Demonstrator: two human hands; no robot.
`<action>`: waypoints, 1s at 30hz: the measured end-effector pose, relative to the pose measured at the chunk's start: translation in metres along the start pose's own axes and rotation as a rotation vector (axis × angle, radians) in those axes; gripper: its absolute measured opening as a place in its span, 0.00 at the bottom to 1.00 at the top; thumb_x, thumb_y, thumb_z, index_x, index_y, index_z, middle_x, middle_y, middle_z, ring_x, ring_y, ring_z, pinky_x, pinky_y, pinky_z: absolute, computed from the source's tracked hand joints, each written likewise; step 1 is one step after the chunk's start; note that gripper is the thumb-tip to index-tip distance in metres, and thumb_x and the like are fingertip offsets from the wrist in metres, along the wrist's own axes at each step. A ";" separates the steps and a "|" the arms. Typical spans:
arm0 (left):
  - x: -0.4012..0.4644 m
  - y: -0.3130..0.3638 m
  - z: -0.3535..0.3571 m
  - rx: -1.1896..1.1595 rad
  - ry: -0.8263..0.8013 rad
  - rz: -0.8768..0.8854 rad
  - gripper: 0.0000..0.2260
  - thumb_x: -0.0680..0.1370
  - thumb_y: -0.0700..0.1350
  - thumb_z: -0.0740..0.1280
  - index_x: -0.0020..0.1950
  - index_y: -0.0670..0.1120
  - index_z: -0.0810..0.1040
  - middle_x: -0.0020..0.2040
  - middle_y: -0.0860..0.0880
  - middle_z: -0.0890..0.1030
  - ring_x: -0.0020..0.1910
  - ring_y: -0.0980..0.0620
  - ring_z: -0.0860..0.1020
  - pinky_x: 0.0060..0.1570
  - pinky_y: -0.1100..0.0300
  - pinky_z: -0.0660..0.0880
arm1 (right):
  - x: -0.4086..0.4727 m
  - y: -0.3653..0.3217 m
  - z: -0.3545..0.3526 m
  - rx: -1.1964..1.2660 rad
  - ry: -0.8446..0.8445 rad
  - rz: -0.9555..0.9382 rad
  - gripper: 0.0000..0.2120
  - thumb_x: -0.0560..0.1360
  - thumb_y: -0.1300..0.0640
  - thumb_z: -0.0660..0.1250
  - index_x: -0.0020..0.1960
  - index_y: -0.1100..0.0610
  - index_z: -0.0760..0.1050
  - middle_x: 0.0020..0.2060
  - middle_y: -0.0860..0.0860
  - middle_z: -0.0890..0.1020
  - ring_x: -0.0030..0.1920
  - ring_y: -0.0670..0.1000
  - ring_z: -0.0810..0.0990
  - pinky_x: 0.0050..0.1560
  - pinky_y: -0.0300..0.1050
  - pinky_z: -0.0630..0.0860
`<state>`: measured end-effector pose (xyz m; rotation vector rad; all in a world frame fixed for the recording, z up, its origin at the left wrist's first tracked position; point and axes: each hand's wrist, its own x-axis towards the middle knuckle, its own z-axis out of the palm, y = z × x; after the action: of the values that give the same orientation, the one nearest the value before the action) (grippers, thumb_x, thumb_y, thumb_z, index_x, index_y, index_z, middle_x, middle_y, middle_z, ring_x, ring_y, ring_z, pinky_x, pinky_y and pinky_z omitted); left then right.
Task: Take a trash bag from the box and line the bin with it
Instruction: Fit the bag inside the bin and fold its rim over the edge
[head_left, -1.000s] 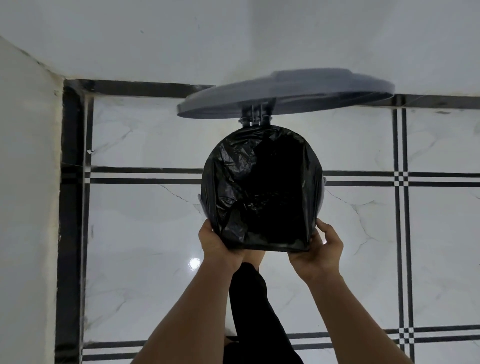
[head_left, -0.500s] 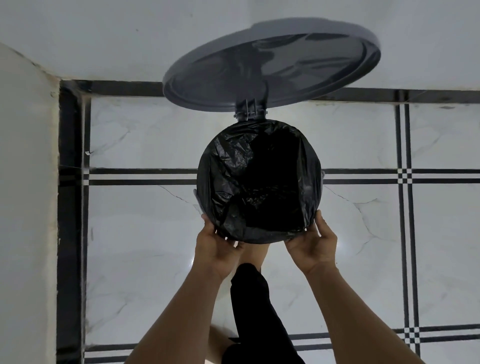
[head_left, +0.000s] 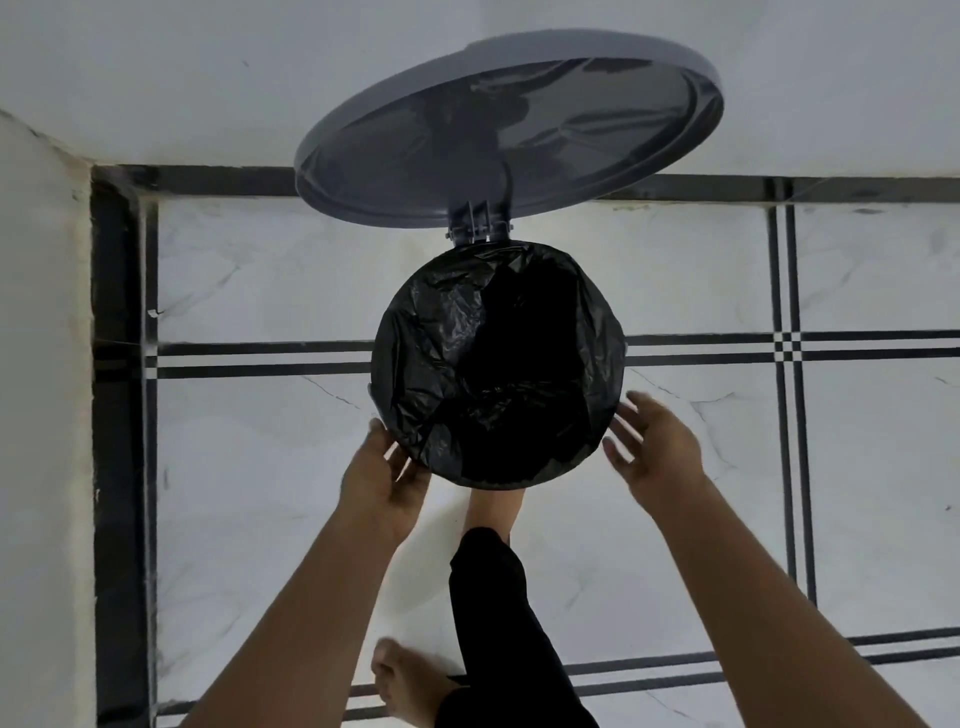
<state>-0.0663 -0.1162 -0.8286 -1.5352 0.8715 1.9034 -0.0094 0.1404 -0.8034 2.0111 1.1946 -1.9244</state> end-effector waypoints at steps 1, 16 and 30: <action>-0.004 0.004 -0.001 0.021 0.001 0.035 0.11 0.84 0.49 0.67 0.60 0.43 0.81 0.57 0.44 0.84 0.57 0.45 0.83 0.54 0.48 0.82 | -0.003 -0.009 -0.001 -0.071 -0.027 -0.070 0.09 0.81 0.51 0.67 0.58 0.53 0.82 0.53 0.50 0.87 0.55 0.50 0.84 0.54 0.48 0.78; -0.009 0.010 0.016 0.169 0.125 0.123 0.05 0.83 0.48 0.68 0.53 0.48 0.82 0.53 0.50 0.85 0.54 0.49 0.82 0.56 0.50 0.80 | 0.029 -0.040 0.013 0.008 -0.140 0.232 0.10 0.80 0.59 0.64 0.54 0.51 0.82 0.44 0.48 0.80 0.44 0.49 0.76 0.48 0.42 0.75; -0.023 0.006 0.014 0.087 0.034 0.050 0.19 0.83 0.60 0.63 0.63 0.48 0.81 0.60 0.48 0.82 0.60 0.48 0.80 0.57 0.48 0.78 | 0.015 -0.031 0.010 -0.070 -0.202 0.131 0.20 0.81 0.38 0.62 0.55 0.53 0.81 0.52 0.49 0.82 0.54 0.51 0.80 0.53 0.52 0.79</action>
<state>-0.0743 -0.1096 -0.8033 -1.5108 1.0031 1.8541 -0.0375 0.1629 -0.8051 1.7641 1.0399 -1.9388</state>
